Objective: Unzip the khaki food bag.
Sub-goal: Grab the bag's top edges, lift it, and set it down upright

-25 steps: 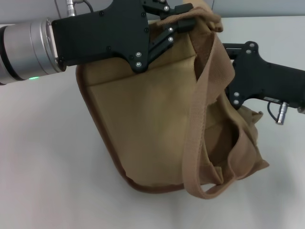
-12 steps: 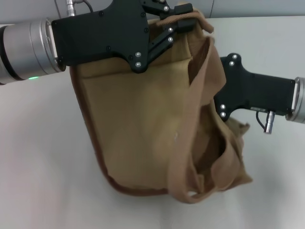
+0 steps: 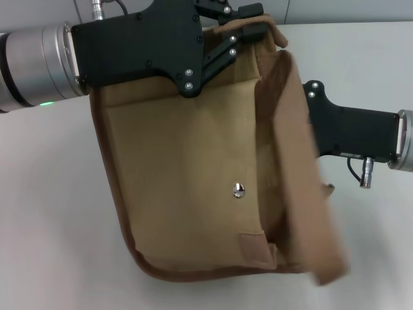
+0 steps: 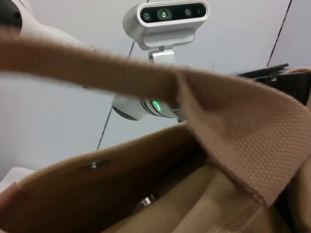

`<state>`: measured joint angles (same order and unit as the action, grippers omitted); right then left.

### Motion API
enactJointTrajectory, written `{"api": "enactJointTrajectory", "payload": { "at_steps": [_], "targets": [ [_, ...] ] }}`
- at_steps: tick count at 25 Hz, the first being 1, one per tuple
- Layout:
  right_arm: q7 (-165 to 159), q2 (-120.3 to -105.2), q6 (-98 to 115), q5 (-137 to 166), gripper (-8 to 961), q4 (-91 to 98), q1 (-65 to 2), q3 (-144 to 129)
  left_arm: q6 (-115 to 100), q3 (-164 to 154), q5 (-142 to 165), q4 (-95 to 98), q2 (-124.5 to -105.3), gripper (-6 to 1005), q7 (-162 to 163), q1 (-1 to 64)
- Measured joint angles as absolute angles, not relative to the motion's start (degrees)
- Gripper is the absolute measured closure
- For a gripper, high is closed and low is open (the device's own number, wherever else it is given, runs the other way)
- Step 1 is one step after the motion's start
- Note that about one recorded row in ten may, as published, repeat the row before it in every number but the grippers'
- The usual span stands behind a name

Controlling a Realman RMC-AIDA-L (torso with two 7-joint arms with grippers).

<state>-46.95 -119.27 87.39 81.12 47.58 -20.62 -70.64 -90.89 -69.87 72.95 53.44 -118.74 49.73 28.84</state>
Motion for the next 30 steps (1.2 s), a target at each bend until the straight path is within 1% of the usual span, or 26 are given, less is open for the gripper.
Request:
{"api": "enactJointTrajectory", "payload": {
  "at_steps": [6, 11, 17, 18, 25, 30],
  "targets": [
    [-46.7, -119.65, 86.6, 80.0, 548, 47.7, -20.5, -70.8, -90.9, -69.9, 72.9, 53.4, -118.74, 902, 49.7, 28.9],
    [-46.8, -119.68, 86.0, 78.8, 480, 47.7, -20.7, -70.9, -90.9, -69.9, 72.9, 53.3, -118.75, 902, 49.7, 28.9],
    [-46.6, -119.69, 85.7, 79.0, 576, 47.6, -21.1, -71.4, -90.9, -69.9, 72.9, 53.1, -118.74, 902, 49.7, 28.9],
    [-46.0, -119.69, 85.7, 79.0, 792, 47.5, -21.1, -71.6, -90.9, -70.0, 72.9, 53.1, -118.74, 902, 49.7, 28.9],
    [-39.0, -119.83, 86.1, 76.6, 947, 46.9, -19.5, -71.6, -90.7, -69.9, 72.9, 53.1, -118.74, 902, 49.4, 28.6],
    [-38.5, -119.59, 86.5, 76.2, 947, 47.2, -18.3, -71.4, -90.7, -69.7, 72.9, 53.0, -118.83, 901, 49.0, 28.4]
  ]
}}
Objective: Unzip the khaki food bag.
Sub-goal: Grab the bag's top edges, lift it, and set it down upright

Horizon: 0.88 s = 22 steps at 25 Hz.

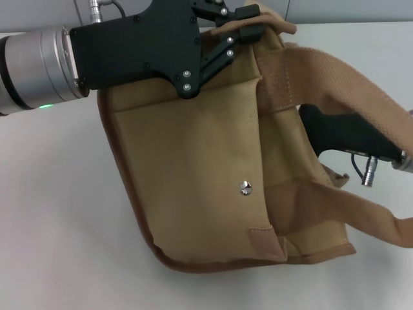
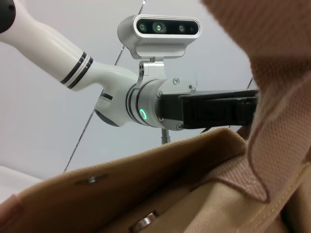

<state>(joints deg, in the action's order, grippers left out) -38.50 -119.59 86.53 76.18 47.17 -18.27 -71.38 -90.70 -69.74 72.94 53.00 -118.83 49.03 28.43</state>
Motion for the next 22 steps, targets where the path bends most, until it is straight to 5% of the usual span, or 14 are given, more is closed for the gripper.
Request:
{"api": "enactJointTrajectory", "payload": {
  "at_steps": [22],
  "targets": [
    [-38.9, -119.18, 96.1, 83.0, 946, 47.2, -12.5, -61.3, -90.2, -69.3, 72.2, 52.9, -118.82, 901, 49.0, 28.3]
  ]
}}
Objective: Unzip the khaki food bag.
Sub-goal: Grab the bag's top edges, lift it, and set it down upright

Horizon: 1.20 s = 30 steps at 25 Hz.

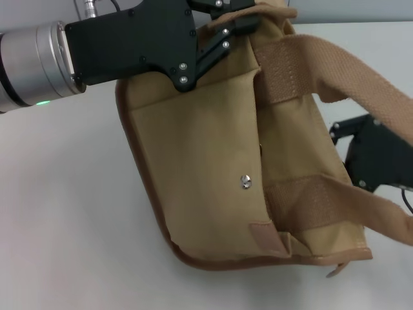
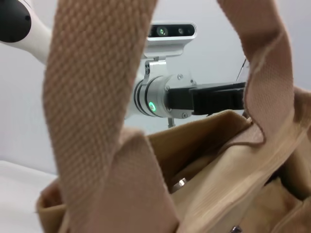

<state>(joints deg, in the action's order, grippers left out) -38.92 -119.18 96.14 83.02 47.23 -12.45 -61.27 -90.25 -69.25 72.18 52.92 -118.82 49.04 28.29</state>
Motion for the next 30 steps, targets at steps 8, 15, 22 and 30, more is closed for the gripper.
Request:
{"api": "enactJointTrajectory", "payload": {
  "at_steps": [8, 15, 22, 30],
  "targets": [
    [-40.6, -119.18, 101.8, 88.4, 947, 46.8, -9.8, -54.2, -90.1, -69.2, 71.6, 52.8, -118.77, 901, 49.0, 28.2],
    [-41.9, -119.18, 105.9, 94.1, 947, 45.1, -7.5, -46.1, -90.1, -69.2, 70.8, 52.8, -118.74, 901, 49.0, 28.2],
    [-42.0, -119.18, 108.9, 98.5, 946, 43.8, -5.9, -40.4, -90.1, -69.2, 70.8, 52.3, -118.74, 901, 48.5, 28.3],
    [-42.0, -119.17, 110.0, 102.1, 945, 43.8, -5.4, -37.1, -90.1, -69.2, 70.7, 52.3, -118.82, 900, 48.4, 28.3]
  ]
}}
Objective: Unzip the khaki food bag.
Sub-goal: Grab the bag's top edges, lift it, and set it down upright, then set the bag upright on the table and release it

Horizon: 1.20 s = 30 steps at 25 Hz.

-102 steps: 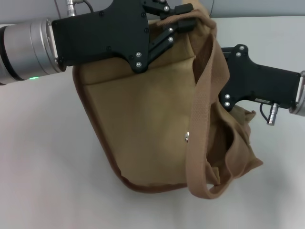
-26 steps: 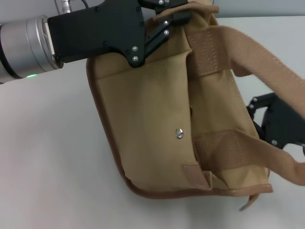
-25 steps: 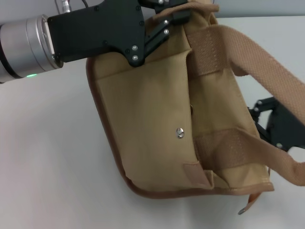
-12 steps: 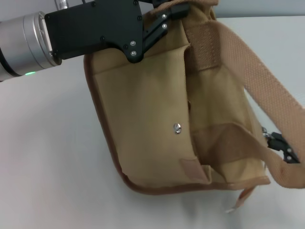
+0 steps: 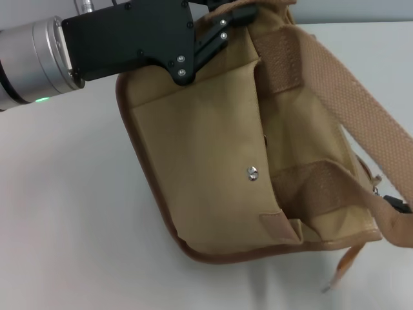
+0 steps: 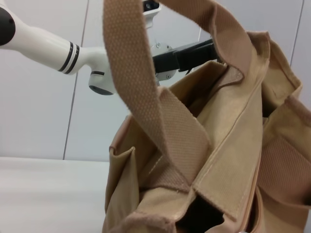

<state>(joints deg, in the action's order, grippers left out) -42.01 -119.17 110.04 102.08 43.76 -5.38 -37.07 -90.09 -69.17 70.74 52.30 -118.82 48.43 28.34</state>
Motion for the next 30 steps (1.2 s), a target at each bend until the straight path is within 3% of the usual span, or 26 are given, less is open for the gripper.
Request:
{"api": "enactJointTrajectory", "payload": {
  "at_steps": [12, 18, 22, 30],
  "targets": [
    [-46.0, -119.16, 115.6, 102.8, 943, 40.6, -6.7, -18.3, -90.1, -69.3, 70.7, 52.3, -118.83, 900, 48.3, 28.3],
    [-46.2, -118.62, 113.0, 103.4, 786, 42.6, -7.2, -15.3, -90.1, -69.2, 70.7, 52.3, -118.83, 900, 48.3, 28.2],
    [-46.3, -117.13, 105.1, 109.1, 622, 43.2, -10.5, -15.6, -90.1, -69.2, 70.7, 52.3, -118.77, 900, 48.3, 28.3],
    [-46.4, -119.10, 100.8, 120.6, 243, 45.2, -17.9, -16.1, -90.2, -69.3, 70.7, 52.3, -118.74, 900, 48.3, 28.4]
  ]
}}
